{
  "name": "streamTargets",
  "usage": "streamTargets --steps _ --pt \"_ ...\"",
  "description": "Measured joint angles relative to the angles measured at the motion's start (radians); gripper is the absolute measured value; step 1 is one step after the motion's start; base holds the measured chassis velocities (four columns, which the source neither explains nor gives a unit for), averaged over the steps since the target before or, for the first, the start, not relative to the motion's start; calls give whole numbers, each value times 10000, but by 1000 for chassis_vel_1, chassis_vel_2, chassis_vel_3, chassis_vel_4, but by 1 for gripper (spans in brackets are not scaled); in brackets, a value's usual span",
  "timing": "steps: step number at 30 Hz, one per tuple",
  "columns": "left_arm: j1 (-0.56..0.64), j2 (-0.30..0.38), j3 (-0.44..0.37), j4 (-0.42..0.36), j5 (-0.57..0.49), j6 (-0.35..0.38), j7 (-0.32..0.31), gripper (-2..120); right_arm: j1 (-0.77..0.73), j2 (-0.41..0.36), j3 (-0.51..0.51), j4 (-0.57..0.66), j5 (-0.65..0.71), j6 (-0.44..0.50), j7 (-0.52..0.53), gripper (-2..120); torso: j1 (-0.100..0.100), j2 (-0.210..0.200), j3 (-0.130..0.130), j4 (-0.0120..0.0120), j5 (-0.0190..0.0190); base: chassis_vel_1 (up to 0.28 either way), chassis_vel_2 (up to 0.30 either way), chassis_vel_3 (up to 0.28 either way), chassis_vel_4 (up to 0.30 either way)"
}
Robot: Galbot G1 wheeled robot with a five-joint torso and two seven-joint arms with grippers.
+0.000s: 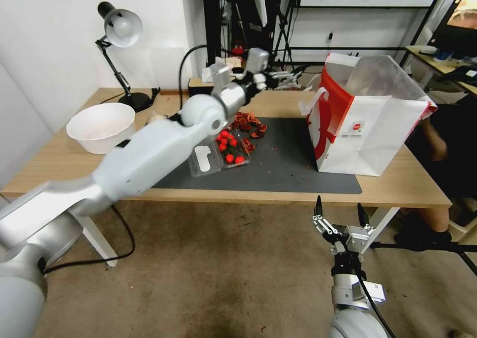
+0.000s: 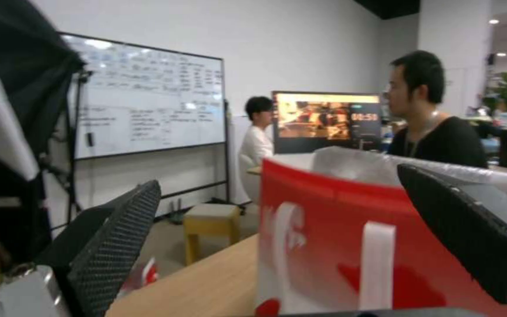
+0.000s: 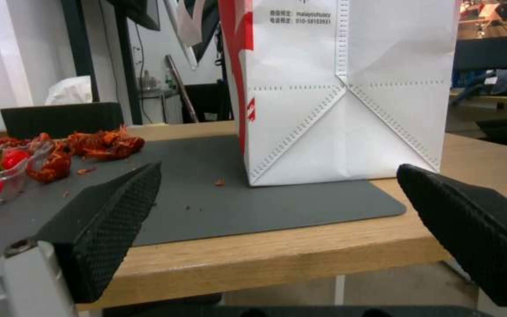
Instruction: Pick up the trash from the table and place it into the takeout bag.
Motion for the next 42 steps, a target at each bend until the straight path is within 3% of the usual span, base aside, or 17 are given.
streamTargets --steps 9,15,21,24,30,42 --pt "1916 1244 -1384 -947 418 4 -15 100 55 58 -119 -142 -111 -3 -8 100 0 0 0 2 -5 0 0 0 0" --pt "3904 2097 -3011 -2000 1006 -2 -16 100 85 100 -199 -174 -164 -8 -19 100 0 0 -1 0 2 0 0 0 0" --pt "5424 2203 -4200 -2613 1624 -6 -21 100 61 91 -203 -163 -173 -18 -25 100 0 0 0 0 1 0 0 0 0" --pt "6579 2302 -5272 -3189 2025 -38 -72 100 15 66 -189 -115 -174 -21 -26 100 -1 0 0 1 -4 0 0 0 0" --pt "7929 2423 -6187 -3811 2797 -280 -392 100 -23 65 -178 -92 -181 -22 -25 100 -1 1 0 0 -3 0 0 0 0" --pt "11444 1595 -8206 -4986 4608 -321 -1049 100 -55 90 -223 -49 -196 -26 -25 100 -1 0 0 3 -1 0 0 0 0"
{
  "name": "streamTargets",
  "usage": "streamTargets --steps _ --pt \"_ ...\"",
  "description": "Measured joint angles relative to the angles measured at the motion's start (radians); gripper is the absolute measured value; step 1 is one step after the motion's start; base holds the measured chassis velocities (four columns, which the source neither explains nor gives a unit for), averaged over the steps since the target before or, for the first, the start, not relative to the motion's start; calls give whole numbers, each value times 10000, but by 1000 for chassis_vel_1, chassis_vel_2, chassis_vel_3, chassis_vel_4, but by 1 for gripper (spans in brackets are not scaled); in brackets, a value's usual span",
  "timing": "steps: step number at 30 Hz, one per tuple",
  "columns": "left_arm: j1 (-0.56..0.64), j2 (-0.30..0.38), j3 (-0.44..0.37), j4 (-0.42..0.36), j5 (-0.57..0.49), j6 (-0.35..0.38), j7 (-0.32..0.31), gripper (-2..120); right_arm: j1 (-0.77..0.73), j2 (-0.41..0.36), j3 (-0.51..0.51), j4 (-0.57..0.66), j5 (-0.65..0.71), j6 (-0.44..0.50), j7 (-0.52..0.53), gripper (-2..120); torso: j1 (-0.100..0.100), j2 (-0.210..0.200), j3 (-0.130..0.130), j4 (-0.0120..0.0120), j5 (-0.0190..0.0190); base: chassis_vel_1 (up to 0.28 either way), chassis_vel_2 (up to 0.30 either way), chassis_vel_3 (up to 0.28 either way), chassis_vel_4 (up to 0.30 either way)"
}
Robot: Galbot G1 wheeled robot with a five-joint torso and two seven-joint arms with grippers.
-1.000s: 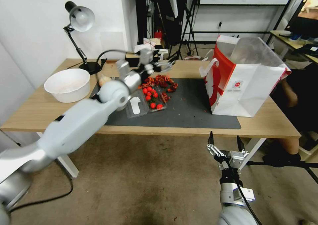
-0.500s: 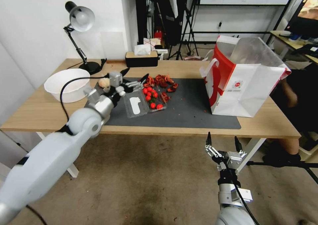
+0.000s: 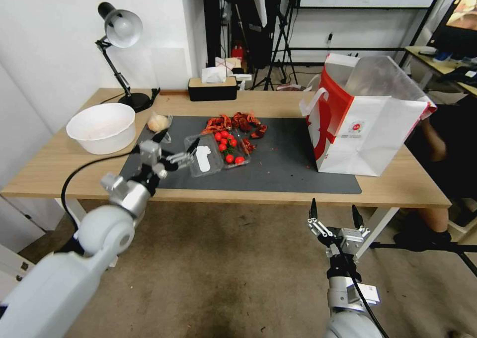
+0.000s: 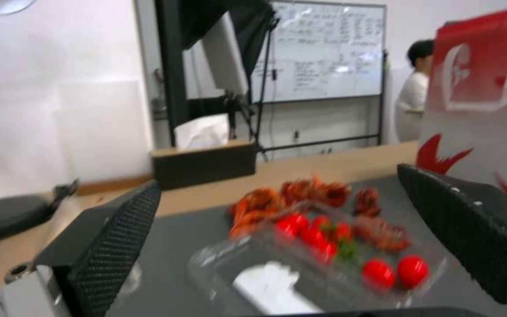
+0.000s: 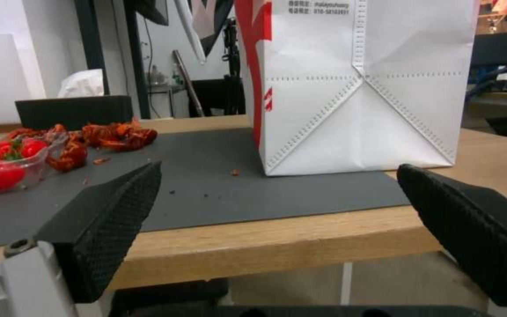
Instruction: Pick up the trash from the table and place it into the takeout bag.
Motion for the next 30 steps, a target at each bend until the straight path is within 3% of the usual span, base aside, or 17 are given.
streamTargets --steps 18,30 --pt "2374 -1592 -1710 213 1450 -838 -373 100 -52 -8 50 25 18 132 24 100 0 0 1 -1 2 0 0 0 0" --pt "3111 -2002 -1951 732 1982 -1797 -320 100 -10 20 37 -22 32 139 39 100 2 -2 1 -2 1 0 0 0 0"
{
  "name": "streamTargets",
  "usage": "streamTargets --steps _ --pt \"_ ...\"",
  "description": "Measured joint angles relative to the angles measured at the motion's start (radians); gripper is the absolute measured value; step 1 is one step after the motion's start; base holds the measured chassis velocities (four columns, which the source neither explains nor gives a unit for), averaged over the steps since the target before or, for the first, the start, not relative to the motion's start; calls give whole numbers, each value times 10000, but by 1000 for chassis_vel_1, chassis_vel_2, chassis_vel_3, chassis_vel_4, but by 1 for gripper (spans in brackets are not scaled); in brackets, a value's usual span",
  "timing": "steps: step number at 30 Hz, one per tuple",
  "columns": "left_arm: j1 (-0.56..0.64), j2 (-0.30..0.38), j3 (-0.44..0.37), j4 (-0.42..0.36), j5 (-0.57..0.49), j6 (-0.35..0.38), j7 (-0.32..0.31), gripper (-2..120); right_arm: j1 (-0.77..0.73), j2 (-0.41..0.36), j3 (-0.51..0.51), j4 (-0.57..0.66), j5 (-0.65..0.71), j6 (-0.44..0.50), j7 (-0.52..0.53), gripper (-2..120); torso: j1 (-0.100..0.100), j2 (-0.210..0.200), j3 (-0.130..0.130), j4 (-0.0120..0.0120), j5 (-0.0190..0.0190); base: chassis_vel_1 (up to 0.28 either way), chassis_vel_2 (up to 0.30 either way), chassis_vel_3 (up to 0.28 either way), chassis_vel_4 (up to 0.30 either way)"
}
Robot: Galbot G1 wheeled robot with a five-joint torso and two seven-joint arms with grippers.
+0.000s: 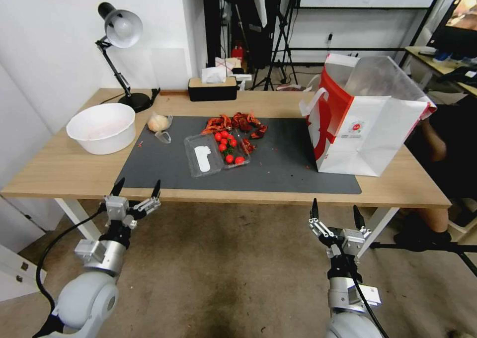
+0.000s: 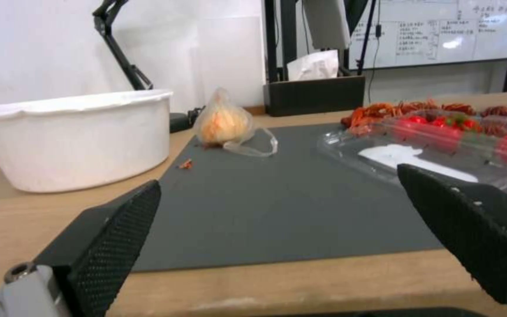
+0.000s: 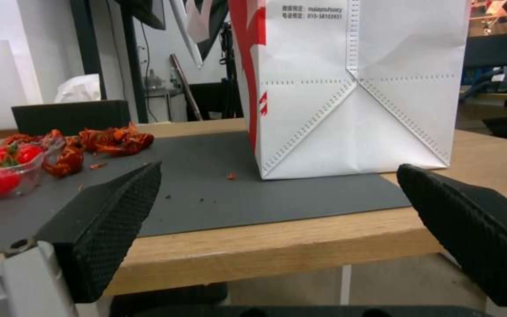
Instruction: Pick up the trash from the table and place it into the takeout bag.
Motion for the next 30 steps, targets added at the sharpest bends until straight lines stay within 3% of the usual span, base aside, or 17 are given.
streamTargets --steps 13,30 --pt "170 -7 59 439 36 -530 308 100 5 65 -22 -123 3 2 6 100 0 0 0 1 0 0 0 0 0" --pt "87 -7 56 514 100 -546 311 100 6 90 -22 -159 4 24 9 100 0 0 0 1 0 0 0 0 0"
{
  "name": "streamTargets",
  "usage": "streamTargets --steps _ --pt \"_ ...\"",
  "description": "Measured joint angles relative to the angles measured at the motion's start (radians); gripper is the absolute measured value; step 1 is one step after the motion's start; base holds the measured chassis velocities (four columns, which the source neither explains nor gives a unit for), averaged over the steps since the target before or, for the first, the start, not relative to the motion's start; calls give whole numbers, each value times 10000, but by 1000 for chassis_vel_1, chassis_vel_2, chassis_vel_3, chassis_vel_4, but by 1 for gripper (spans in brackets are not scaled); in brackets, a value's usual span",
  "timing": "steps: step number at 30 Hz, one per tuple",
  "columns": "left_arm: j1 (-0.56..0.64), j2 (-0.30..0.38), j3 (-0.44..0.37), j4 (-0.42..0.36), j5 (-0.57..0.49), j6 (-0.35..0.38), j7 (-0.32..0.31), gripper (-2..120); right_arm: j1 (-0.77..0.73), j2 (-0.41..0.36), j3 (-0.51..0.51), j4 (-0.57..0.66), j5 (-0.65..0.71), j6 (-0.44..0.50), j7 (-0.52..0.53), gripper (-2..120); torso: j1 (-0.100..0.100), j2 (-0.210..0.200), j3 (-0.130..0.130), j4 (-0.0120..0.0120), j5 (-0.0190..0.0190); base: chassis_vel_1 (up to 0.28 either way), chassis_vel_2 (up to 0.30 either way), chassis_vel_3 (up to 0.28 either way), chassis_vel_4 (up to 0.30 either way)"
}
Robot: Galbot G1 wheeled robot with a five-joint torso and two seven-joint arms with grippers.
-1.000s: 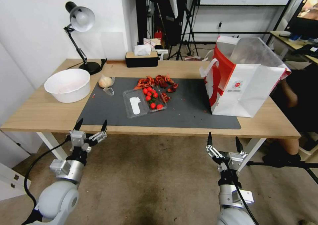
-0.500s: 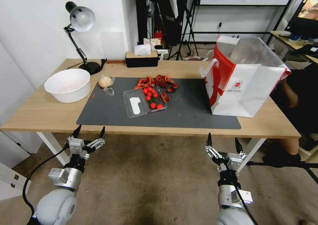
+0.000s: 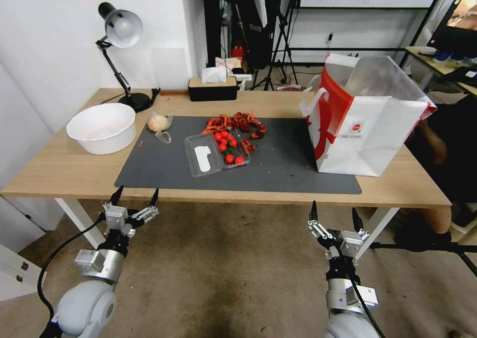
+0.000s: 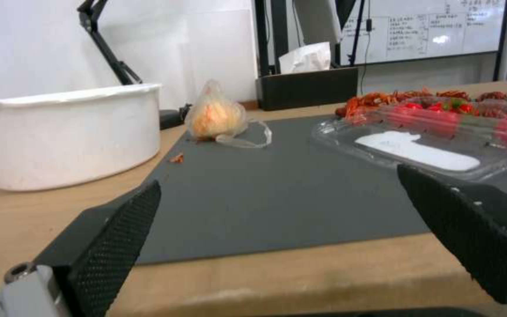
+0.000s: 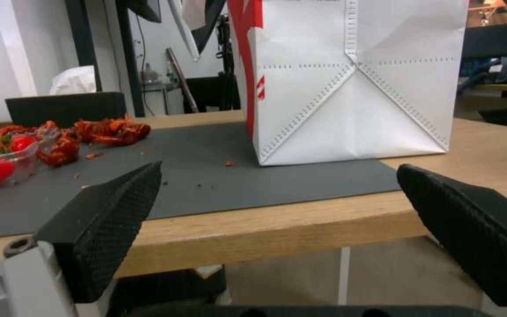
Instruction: Pick up the trash from the table and place it into the takeout bag.
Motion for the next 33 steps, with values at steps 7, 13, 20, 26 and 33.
streamTargets --steps 7,13,20,26,33 --pt "-266 94 69 11 -13 195 -13 100 12 36 -6 -37 0 5 2 100 0 0 0 0 0 0 0 0 0" --pt "-731 237 256 8 -86 582 -45 100 14 65 -15 -48 -1 8 1 100 0 0 0 -1 0 0 0 0 0" --pt "-2233 719 881 258 -808 1363 -76 100 18 67 -6 -75 -5 9 0 100 0 0 1 1 1 0 0 0 0" --pt "-3901 1332 1797 1039 -2067 1988 -144 100 81 74 6 -146 -11 6 -4 100 1 0 1 -1 -2 0 0 0 0" --pt "-6307 1767 2859 2487 -4201 3322 -343 100 192 93 68 -230 -12 -38 3 100 1 0 2 0 -2 0 0 0 0"
